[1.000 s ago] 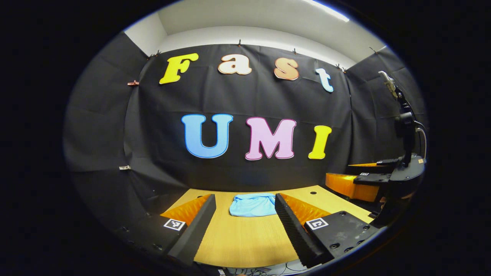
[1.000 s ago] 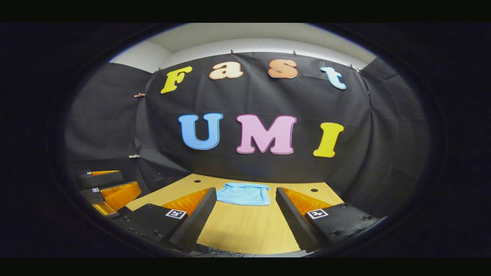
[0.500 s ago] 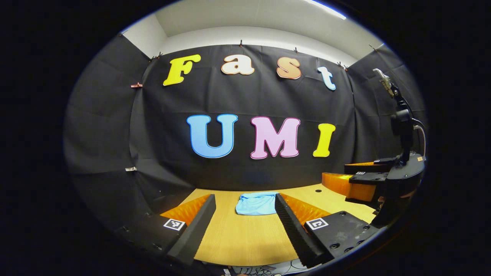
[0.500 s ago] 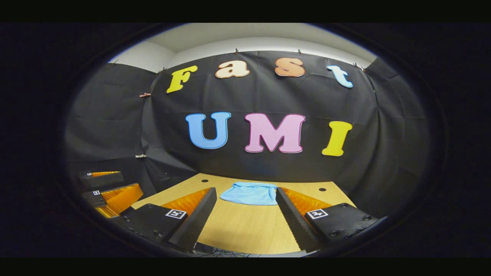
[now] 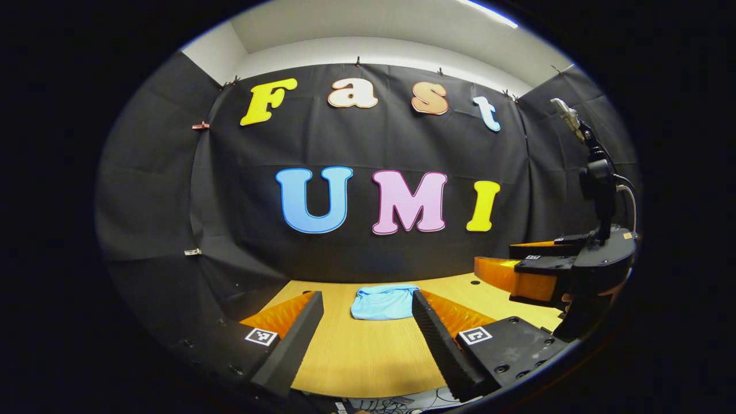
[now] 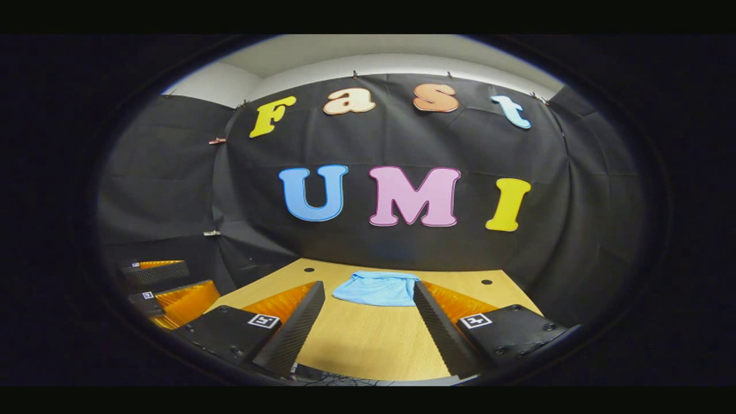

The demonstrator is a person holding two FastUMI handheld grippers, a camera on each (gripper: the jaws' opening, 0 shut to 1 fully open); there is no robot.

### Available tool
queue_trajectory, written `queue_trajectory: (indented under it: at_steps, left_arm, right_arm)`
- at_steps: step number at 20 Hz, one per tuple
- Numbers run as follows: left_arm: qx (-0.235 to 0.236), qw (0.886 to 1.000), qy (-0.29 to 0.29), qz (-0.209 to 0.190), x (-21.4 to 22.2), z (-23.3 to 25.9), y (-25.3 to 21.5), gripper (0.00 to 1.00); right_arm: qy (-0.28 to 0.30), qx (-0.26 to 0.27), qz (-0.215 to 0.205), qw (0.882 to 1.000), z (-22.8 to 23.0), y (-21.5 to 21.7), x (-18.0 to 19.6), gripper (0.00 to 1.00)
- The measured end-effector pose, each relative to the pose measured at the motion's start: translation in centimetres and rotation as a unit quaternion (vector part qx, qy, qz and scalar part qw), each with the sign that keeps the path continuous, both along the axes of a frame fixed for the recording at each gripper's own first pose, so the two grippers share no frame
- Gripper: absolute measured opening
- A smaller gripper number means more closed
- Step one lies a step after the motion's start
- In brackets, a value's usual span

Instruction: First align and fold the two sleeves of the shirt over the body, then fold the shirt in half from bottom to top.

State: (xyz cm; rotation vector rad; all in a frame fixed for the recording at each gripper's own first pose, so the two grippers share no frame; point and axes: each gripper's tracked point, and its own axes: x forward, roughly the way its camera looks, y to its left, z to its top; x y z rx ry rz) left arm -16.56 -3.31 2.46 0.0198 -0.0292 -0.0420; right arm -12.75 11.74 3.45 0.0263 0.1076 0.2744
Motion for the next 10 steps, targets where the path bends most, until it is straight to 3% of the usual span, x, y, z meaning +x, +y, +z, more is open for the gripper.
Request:
queue_trajectory:
  at_steps: [10]
  left_arm:
    - [-0.002,1.000,0.010,0.002,0.80,-0.76,0.28,0.98]
  right_arm:
    - [0.002,-0.001,-0.005,1.000,-0.63,-0.21,0.67,0.97]
